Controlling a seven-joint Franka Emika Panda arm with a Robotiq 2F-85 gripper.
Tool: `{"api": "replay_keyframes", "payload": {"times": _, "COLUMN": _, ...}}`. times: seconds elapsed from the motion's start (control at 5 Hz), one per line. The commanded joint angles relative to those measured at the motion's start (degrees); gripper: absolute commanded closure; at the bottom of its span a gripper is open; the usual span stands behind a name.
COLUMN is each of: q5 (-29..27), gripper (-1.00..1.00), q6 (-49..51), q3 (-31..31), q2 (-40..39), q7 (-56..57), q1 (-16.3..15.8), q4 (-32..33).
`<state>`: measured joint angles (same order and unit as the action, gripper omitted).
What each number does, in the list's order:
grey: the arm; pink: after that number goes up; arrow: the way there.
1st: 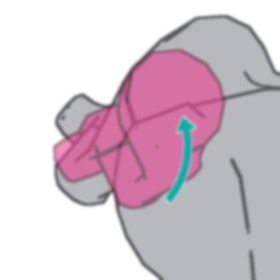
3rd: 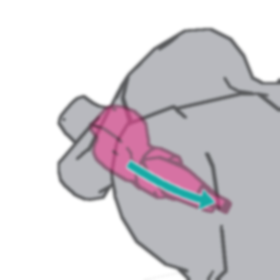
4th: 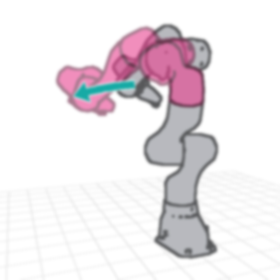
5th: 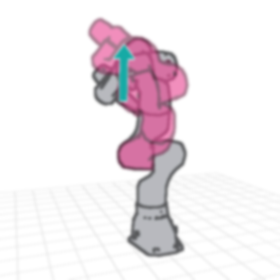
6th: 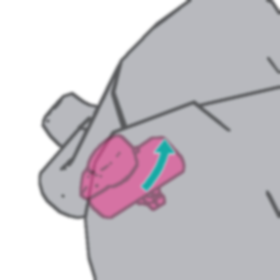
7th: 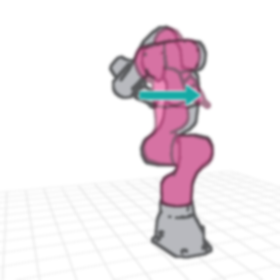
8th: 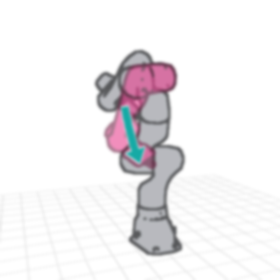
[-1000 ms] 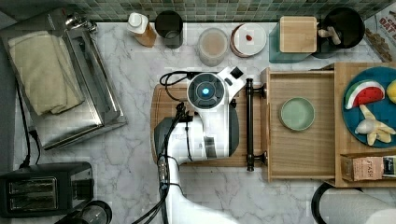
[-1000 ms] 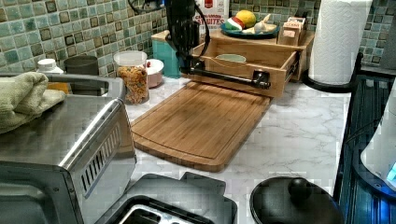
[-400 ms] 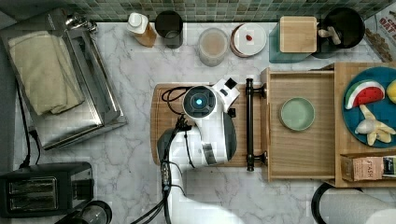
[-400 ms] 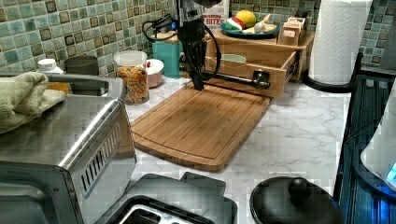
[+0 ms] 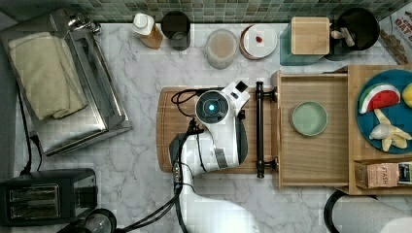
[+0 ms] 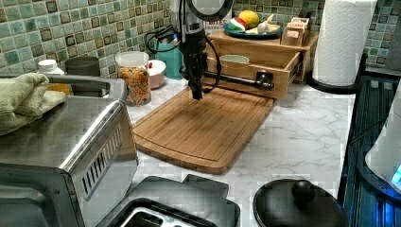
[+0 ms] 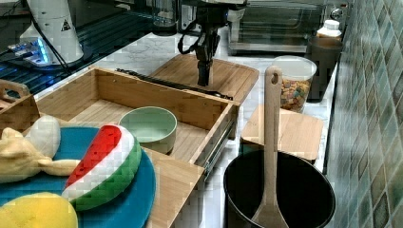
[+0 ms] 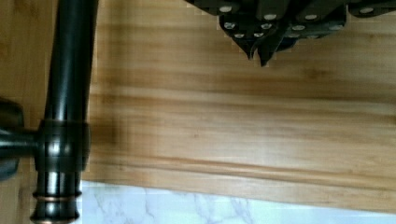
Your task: Close the drawer.
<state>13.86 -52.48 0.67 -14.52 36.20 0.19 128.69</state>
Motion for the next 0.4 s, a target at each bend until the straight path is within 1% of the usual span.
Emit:
{"api": "replay_keyframes", "payload": {"times": 0.2, "q5": -1.8, "gripper": 1.00, "q6": 0.7, "q3": -3.0, "q2": 4.1, "q7": 9.0, "q1": 6.2, "q4": 1.5}}
{"api": "replay_keyframes", "payload": {"times": 0.4, "q5": -2.2, "gripper": 1.00, "q6": 0.8, "q3": -4.4, "q2": 2.8, "q7": 14.5, "q1": 9.1, "q4": 0.1}}
